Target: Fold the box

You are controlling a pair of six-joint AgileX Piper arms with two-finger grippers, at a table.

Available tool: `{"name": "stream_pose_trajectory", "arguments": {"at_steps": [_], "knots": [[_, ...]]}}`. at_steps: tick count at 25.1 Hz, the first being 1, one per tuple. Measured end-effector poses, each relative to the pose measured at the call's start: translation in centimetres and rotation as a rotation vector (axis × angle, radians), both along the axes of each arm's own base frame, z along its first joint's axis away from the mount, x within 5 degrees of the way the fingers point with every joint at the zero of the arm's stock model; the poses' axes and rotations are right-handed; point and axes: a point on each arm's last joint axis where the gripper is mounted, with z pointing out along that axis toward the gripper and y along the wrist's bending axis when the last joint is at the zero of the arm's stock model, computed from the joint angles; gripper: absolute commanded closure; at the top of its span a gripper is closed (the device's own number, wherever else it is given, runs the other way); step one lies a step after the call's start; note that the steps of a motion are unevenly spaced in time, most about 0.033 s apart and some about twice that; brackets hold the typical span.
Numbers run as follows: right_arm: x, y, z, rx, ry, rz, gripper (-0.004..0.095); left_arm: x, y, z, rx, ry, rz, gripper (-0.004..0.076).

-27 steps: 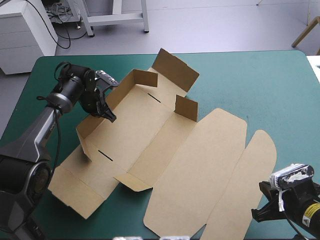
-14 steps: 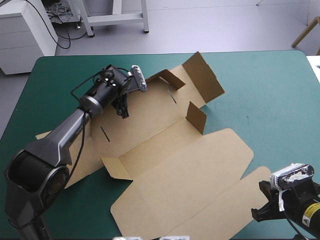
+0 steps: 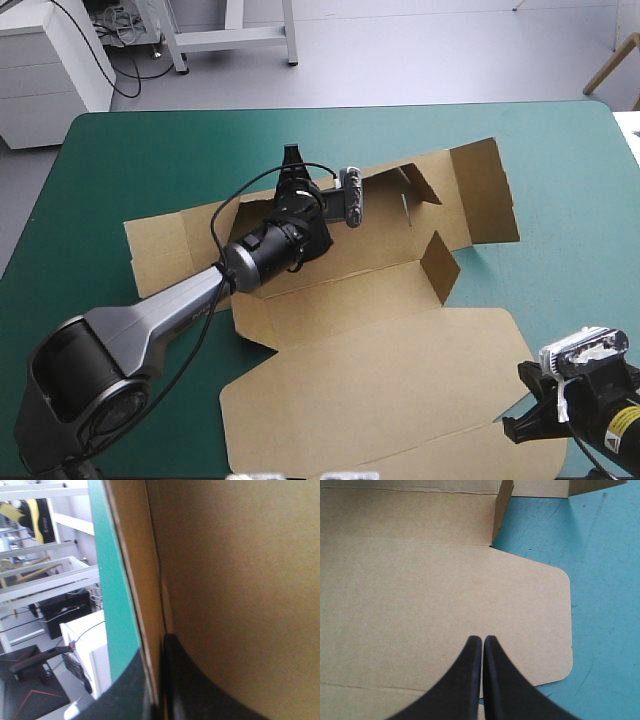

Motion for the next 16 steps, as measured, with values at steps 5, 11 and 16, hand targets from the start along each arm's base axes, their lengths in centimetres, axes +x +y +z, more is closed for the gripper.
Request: {"name": "stream_pose_trajectory", "arguments": {"at_steps": [5, 11, 16], "knots": [[0.0, 0.0, 0.0, 0.0, 0.0, 0.0, 0.0912, -3.3, -0.8, -0.3, 0.0, -0.132, -0.073, 0.0734], [0.0, 0.0, 0.0, 0.0, 0.0, 0.0, 0.0912, -6.2, -0.1, -0.1, -0.044, -0.221, -0.138, 0.0734], [0.0, 0.0, 0.0, 0.0, 0.0, 0.0, 0.0912, -9.1, 0.9, -0.8, -0.047, -0.324, -0.29, 0.0734]]}}
